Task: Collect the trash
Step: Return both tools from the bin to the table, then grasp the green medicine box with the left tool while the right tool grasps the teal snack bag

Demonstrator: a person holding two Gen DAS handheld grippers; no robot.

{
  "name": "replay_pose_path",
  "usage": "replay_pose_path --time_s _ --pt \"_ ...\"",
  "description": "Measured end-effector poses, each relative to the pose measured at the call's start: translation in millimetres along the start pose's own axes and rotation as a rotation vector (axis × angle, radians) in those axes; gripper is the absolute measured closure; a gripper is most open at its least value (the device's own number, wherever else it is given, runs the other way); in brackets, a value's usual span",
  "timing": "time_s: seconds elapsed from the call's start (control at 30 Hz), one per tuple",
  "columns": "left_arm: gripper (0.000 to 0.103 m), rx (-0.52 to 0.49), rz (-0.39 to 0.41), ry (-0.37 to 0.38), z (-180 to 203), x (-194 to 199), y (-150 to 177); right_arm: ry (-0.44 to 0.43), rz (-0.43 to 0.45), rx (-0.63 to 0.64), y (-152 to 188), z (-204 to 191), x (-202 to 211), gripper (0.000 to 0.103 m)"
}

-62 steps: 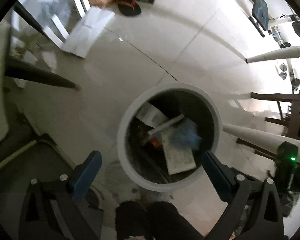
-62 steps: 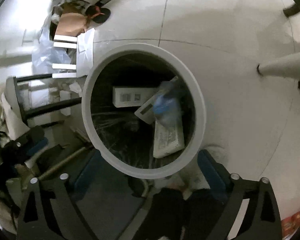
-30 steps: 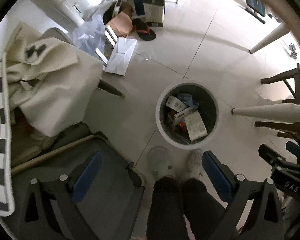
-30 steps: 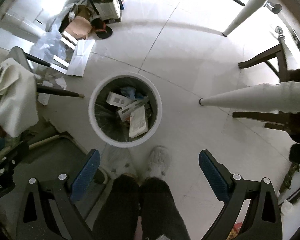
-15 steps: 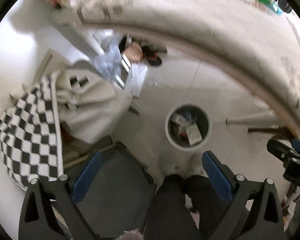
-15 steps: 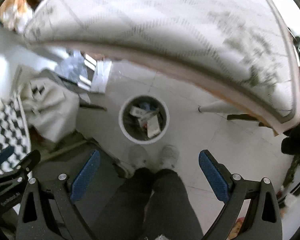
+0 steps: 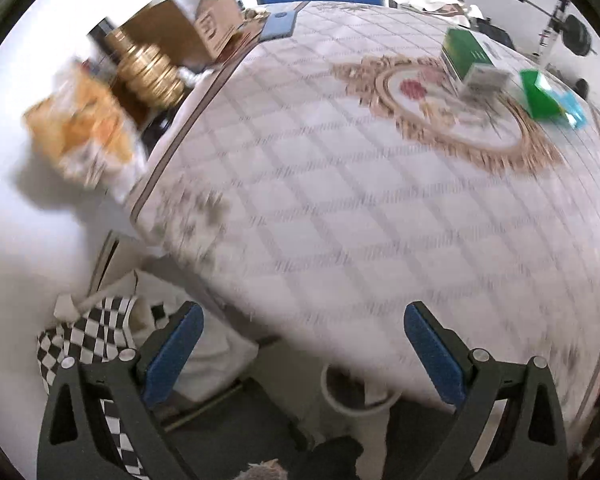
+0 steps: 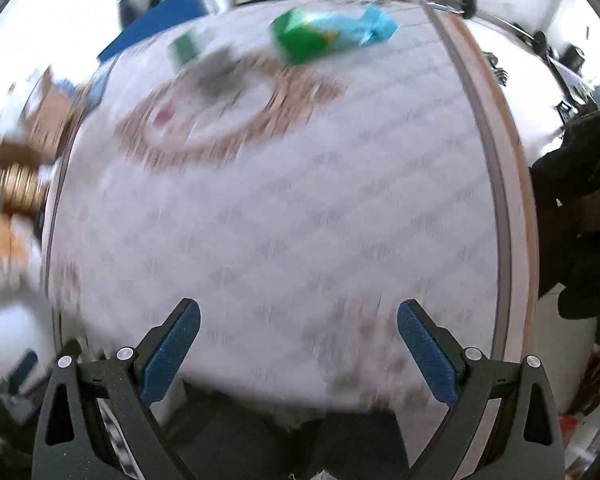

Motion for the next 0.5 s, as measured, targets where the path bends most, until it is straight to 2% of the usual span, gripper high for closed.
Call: replay_pose_path --time_s 0.03,0.23,0.43,0.5 --pt "0.000 0.005 -0.011 -0.010 7.6 -3.7 -14.2 -0.012 0.004 -0.046 -33.4 10.2 -4.3 0.003" --pt "0.000 0.025 -0.131 -0.050 65.2 -49.0 -95.1 -0.083 0.051 -0.379 -168.6 72.4 -41.2 0.003" --pt "0.000 0.044 -0.217 -0.087 93.4 -93.8 -142.2 -0.125 0.094 -0.576 -246.5 95.2 -85.3 0.003" --pt "0.000 0.057 -0.242 -0.090 96.7 -104.9 -151.0 -0.128 0.096 -0.620 -261.1 97.1 -98.4 0.003"
Point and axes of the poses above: each gripper's, at about its wrist camera, not at the fingertips, and x roughly against the way its jaws point, z to its right, y to its underside, the point moved 1 cm from there along -x, roughly the way its jaws point, and after that the axes turned 15 degrees about -y, right-handed, at the moved point
